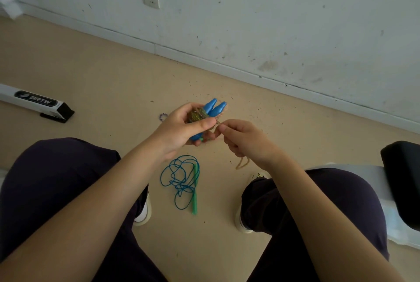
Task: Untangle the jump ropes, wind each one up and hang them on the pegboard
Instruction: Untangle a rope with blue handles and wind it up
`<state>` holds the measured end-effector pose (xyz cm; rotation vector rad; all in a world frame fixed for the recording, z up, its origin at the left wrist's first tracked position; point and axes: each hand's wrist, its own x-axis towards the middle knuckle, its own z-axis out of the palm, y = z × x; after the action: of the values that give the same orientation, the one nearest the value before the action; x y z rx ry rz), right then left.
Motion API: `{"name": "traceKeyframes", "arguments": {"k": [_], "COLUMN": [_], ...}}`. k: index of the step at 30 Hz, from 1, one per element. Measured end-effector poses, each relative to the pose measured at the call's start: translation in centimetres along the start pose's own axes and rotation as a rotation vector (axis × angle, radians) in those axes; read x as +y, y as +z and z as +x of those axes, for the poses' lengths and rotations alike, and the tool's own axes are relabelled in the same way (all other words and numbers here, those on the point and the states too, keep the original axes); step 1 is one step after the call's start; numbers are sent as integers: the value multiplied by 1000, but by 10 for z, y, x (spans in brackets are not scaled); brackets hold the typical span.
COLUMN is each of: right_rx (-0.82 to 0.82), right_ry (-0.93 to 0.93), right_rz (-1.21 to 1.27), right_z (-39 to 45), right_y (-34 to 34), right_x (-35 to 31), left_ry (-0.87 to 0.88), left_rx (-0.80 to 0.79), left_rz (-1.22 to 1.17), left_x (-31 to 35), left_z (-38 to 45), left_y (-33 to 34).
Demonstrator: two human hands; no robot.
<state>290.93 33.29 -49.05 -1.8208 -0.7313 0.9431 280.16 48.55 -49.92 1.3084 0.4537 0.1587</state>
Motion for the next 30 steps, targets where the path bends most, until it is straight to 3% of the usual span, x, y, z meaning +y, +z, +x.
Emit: {"name": "traceKeyframes", "arguments": {"k": [7, 13, 18, 22, 26, 30], "right_rx": [127, 119, 196, 127, 158, 289], "right_ry": [-163, -230, -386, -457, -388, -256], "right_rz": [-292, -460, -487, -584, -447, -239], "right_z": [-1, -8, -10, -4, -3, -1], "right_y": [11, 6, -5, -4, -7, -17], "right_x": [-10, -10, -8, -1, -4, -6], "left_ry": [112, 112, 83, 2, -15, 12], "left_rx": [228, 265, 94, -85, -167, 38], "left_rz": [30, 231, 422, 506, 488, 405], "left_x": [-1, -10, -9, -10, -11, -10], "left_z": [6, 13, 10, 7, 8, 11], "left_y": [-4, -15, -13, -8, -8, -13]}}
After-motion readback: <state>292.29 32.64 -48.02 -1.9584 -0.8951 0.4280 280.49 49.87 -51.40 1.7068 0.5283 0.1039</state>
